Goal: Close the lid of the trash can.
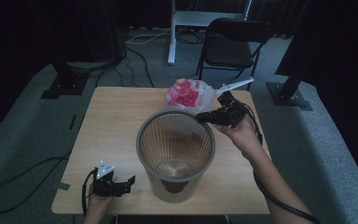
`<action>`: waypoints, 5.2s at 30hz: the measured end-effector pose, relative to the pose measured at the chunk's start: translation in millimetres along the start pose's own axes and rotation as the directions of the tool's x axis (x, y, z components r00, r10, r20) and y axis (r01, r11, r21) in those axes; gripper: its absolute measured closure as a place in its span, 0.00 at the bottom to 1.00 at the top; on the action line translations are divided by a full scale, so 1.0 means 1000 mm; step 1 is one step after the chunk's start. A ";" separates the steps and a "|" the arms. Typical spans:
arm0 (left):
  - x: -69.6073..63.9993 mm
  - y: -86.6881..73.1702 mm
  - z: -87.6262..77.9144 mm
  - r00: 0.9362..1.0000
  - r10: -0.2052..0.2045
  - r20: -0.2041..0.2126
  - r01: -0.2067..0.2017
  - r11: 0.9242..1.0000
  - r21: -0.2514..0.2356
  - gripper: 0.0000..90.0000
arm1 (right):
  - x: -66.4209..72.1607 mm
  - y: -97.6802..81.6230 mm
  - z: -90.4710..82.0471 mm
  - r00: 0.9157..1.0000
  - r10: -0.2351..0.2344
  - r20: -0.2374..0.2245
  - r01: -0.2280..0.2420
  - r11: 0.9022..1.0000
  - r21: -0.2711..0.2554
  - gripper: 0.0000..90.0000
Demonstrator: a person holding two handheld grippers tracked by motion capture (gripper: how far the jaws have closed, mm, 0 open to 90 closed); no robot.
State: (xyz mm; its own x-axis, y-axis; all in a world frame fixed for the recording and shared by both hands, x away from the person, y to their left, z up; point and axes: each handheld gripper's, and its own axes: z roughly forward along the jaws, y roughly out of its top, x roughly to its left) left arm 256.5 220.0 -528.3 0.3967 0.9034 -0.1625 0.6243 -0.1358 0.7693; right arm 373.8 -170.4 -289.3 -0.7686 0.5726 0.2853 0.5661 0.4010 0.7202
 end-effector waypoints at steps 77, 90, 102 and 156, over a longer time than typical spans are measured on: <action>0.036 -0.011 -0.027 0.995 -0.033 -0.098 0.039 0.997 0.067 0.00 | 0.001 -0.072 -0.021 0.918 0.136 0.372 0.022 0.920 -0.391 0.14; 0.036 -0.012 -0.026 0.994 -0.029 -0.101 0.036 0.997 0.069 0.00 | -0.012 -0.108 -0.040 0.884 0.211 0.416 -0.010 0.901 -0.434 0.14; 0.036 -0.012 -0.027 0.995 -0.028 -0.099 0.036 0.997 0.075 0.00 | -0.018 -0.137 -0.043 0.862 0.246 0.444 -0.020 0.890 -0.456 0.14; 0.037 -0.013 -0.027 0.995 -0.041 -0.096 0.048 0.996 0.071 0.00 | -0.074 -0.292 -0.010 0.734 0.357 0.578 -0.162 0.918 -0.361 0.14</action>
State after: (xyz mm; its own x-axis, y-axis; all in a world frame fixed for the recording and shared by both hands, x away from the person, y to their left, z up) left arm 244.7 265.9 -527.0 0.3046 0.9431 -0.1337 0.6885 -0.1210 0.7150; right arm 261.9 -336.7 -514.8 -0.1899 0.9766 0.1010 0.5366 0.0171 0.8437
